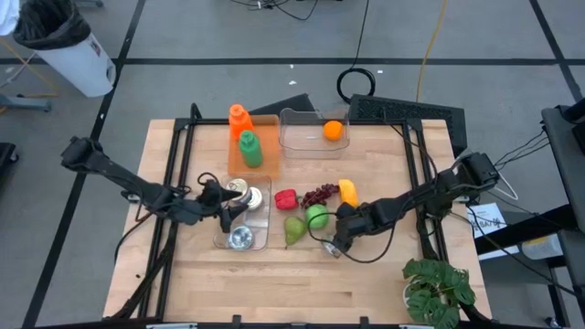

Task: Pick & Place Food Item
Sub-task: Put the green tuna can into the bottom transparent bin

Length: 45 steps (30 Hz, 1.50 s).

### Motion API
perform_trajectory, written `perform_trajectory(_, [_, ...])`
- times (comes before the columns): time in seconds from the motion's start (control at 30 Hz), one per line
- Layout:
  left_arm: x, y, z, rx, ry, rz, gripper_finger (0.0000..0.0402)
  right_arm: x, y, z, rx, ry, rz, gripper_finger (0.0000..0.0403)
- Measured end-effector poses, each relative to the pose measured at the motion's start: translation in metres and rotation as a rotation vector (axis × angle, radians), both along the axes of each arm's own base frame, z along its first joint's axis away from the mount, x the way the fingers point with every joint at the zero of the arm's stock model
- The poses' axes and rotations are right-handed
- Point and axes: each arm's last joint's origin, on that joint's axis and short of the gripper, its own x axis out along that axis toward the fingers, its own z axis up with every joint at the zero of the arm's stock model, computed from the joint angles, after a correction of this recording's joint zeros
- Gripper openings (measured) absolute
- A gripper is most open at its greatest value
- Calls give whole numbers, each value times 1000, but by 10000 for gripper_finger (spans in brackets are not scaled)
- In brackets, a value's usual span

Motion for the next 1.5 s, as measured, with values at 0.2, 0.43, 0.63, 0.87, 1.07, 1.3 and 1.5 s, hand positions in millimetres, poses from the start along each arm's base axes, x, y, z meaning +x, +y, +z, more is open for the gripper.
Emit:
perform_trajectory(0.2, [6,0,0,35,-10,-25,286,-10,-1,30,-102,-129,-10,391])
perform_trajectory(0.43, [7,2,1,40,-10,-14,274,-34,10,70,-129,-304,21,391])
perform_trajectory(0.63, [7,2,1,39,-12,-15,281,-35,39,71,-57,-391,90,391])
perform_trajectory(0.87, [7,2,1,33,-16,-13,289,-24,61,38,-36,-240,150,391])
perform_trajectory(1.07, [7,3,1,20,-20,-6,276,-24,63,24,-100,-210,106,391])
perform_trajectory(1.3, [7,3,1,7,-23,-1,274,-24,64,16,-65,-239,90,391])
perform_trajectory(1.5, [7,3,1,16,-20,-4,282,-31,58,-3,3,-274,47,391])
